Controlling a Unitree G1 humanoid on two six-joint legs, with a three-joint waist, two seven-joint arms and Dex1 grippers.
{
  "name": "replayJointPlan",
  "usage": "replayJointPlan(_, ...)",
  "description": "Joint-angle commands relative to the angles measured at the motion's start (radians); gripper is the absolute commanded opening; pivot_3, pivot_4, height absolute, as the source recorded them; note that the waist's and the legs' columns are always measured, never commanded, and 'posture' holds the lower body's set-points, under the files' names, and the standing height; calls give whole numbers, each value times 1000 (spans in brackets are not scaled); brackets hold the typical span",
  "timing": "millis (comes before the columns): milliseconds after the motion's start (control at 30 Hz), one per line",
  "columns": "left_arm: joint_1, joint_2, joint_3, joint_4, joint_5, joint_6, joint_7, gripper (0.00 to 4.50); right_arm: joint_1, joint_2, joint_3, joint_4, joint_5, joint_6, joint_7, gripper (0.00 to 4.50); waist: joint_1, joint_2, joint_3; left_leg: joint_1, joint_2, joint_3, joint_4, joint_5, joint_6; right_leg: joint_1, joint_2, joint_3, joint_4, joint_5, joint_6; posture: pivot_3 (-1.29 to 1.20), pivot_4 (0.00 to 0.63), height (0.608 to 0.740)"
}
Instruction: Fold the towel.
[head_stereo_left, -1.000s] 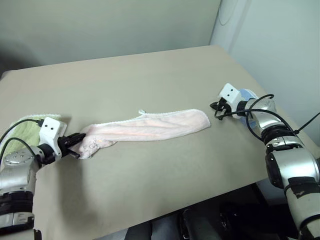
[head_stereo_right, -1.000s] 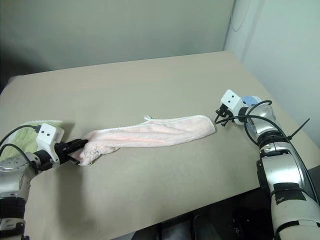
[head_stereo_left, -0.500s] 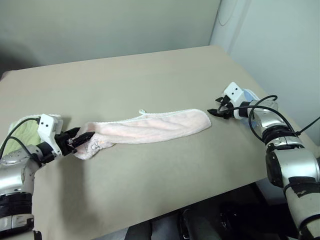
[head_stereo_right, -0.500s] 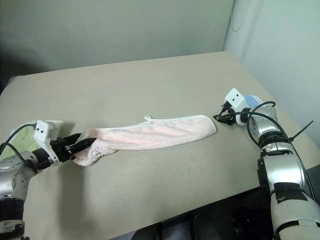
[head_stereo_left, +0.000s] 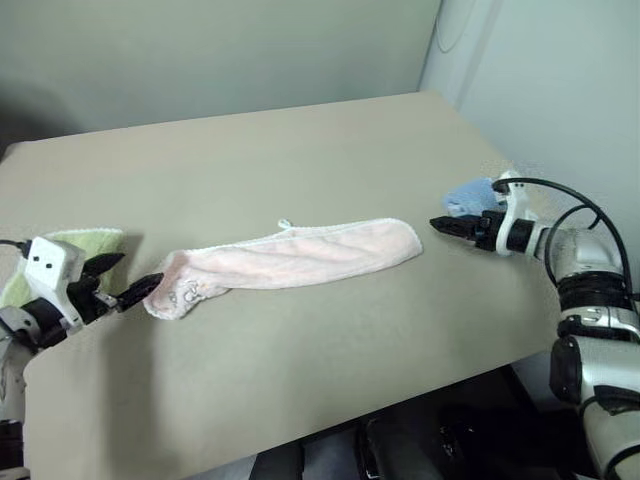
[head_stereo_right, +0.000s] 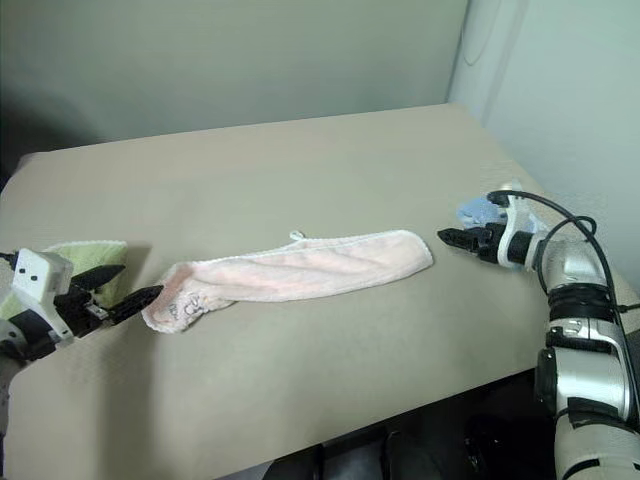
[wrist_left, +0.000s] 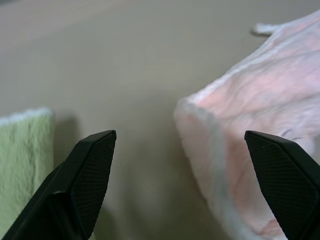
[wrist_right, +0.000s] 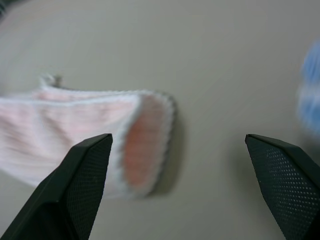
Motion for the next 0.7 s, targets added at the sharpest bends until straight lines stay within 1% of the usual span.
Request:
replayJointPlan(33,-17,20,44,-29,-19,-40,-9,4468,12,4,-84,-92,87,197,-86,4500,-1,0,0,0,0,0,0,0,0,0,0,0,0,0,0,0,150,740)
replayJointPlan(167,-16,27,28,-34,-2,-87,-33,4468,33,54,-160,-142,150,358,-180,4500,-2,0,0,2,0,0,0,0,0,1,0,0,1,0,0,0,150,740)
replayJointPlan(333,24,12,-12,-155,-49,-30,-86,4468,69,158,-245,-235,214,486,-282,4500,-7,0,0,2,0,0,0,-1,1,0,1,0,0,0,1,0,150,740)
replayJointPlan(433,37,3,-33,-211,-61,-8,-90,4468,75,219,-278,-258,224,509,-345,4500,-9,0,0,2,0,0,0,-1,1,-1,1,0,1,0,1,0,150,740)
replayJointPlan(633,41,-9,-42,-263,-81,19,-77,4468,57,297,-354,-242,234,518,-458,4500,-9,-1,0,2,0,-1,0,-1,2,0,1,0,1,0,1,0,150,740)
replayJointPlan(700,47,-23,-47,-301,-103,45,-68,4468,36,347,-399,-185,226,450,-525,4500,-12,-1,-1,2,0,-1,0,-1,2,0,1,0,1,0,1,0,150,740)
